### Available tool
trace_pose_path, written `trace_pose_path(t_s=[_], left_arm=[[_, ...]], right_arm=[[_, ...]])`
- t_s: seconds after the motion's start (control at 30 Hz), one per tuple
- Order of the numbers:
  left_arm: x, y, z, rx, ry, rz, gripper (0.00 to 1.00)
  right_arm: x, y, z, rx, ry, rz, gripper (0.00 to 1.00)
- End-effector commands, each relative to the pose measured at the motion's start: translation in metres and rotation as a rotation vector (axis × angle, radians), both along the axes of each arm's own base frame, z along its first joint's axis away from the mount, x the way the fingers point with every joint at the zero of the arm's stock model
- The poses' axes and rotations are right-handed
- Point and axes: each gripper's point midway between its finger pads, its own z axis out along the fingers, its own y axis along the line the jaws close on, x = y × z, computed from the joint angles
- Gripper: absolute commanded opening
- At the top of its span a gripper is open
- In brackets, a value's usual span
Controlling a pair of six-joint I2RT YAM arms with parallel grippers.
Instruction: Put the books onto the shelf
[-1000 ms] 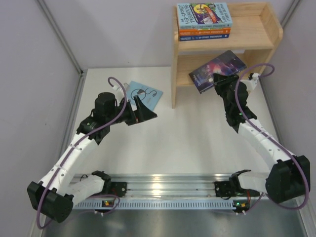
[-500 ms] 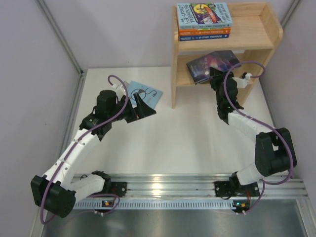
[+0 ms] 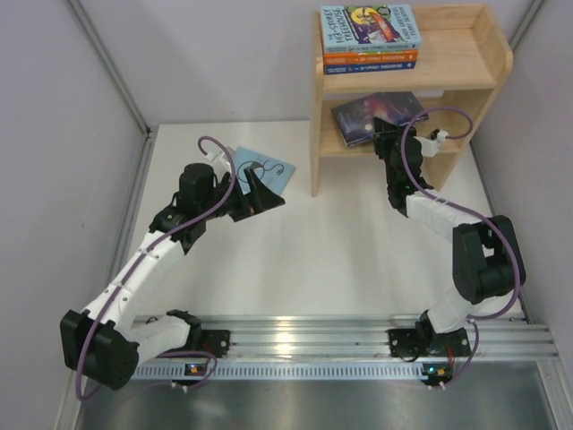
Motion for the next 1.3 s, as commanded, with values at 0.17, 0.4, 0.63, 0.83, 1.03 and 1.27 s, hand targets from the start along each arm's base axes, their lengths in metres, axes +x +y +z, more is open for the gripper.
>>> trace_pose_path(t_s=[0.17, 0.4, 0.63, 0.83, 1.03, 1.27], left_arm=[[0.006, -0.002, 0.015, -0.039, -0.073, 0.0, 0.96], [0.008, -0.004, 0.016, -0.044, -0.075, -0.012, 0.96], [0.01, -0.006, 0.011, -0.046, -0.061, -0.024, 0.96], [0.012, -0.005, 0.011, -0.042, -0.067, -0.027, 0.96], [0.013, -0.008, 0.006, -0.05, -0.05, -0.034, 0.96], [0.013, -0.008, 0.006, -0.058, -0.047, -0.033, 0.96]], right_arm=[[0.004, 0.038, 0.079, 0.032, -0.191, 0.065, 0.0], [0.004, 0.049, 0.072, 0.053, -0.169, 0.048, 0.02], [-0.005, 0.067, 0.043, 0.054, -0.072, 0.15, 0.36], [-0.016, 0.069, 0.026, -0.039, 0.02, 0.186, 0.39], [-0.017, 0.08, 0.023, -0.062, 0.06, 0.25, 0.39], [-0.02, 0.09, 0.023, -0.071, 0.069, 0.309, 0.41]])
